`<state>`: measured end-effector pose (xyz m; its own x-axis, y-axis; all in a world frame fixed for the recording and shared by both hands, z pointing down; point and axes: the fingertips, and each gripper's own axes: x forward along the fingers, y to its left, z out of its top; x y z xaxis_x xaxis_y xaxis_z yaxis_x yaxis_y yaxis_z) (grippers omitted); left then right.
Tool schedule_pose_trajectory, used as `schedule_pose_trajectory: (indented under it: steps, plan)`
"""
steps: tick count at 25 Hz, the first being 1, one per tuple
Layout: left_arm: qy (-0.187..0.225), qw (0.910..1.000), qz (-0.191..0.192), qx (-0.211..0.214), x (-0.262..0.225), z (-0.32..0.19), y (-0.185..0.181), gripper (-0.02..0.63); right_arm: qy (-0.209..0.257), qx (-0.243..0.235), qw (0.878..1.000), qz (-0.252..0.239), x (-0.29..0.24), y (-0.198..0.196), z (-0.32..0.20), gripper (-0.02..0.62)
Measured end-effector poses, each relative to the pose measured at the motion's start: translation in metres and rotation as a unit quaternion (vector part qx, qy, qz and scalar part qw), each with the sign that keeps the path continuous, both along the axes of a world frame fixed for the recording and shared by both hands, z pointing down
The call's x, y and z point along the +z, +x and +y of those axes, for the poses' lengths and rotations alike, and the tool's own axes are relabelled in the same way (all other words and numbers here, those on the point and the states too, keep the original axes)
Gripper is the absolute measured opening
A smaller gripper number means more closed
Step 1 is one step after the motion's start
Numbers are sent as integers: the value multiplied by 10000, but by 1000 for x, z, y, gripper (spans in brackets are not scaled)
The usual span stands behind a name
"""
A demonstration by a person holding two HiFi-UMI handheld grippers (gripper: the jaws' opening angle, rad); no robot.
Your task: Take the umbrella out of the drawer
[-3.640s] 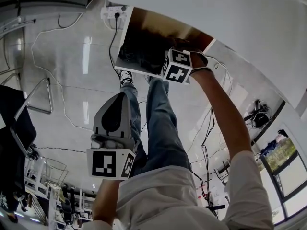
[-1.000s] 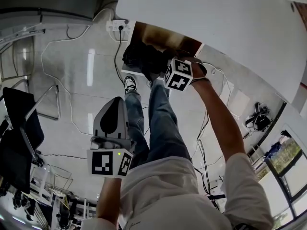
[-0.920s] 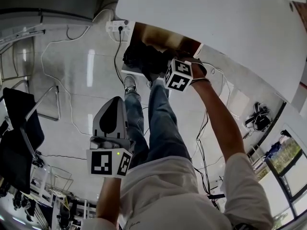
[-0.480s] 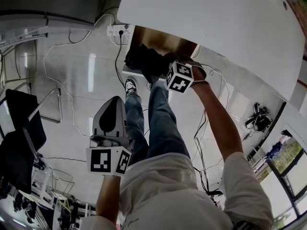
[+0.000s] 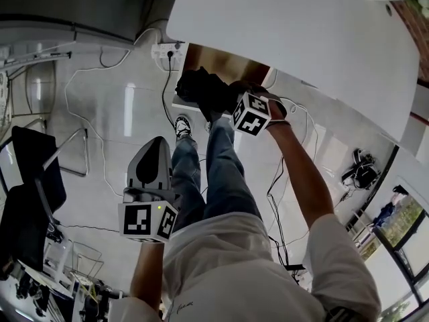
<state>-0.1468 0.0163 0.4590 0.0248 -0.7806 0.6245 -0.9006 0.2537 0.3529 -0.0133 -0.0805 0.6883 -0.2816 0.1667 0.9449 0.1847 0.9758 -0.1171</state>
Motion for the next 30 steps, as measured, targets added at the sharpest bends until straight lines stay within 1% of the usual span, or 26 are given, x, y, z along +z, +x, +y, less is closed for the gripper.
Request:
schedule_pose_trajectory:
  steps: [6, 12, 20, 25, 30]
  plan:
    - [62, 9998, -162, 52, -16, 0, -8, 17, -4, 137, 9999, -69, -17, 3, 2, 235]
    - [166, 9995, -235, 111, -32, 0, -10, 17, 21, 271, 9996, -112, -37, 7, 4, 235]
    - [256, 9991, -219, 258, -52, 4, 6, 17, 59, 538, 9983, -200, -64, 17, 3, 235]
    - [279, 9982, -239, 465, -62, 7, 17, 17, 74, 655, 9975, -260, -77, 22, 8, 235]
    - [349, 9974, -260, 569, -73, 6, 20, 17, 54, 820, 9960, -353, -95, 24, 16, 235]
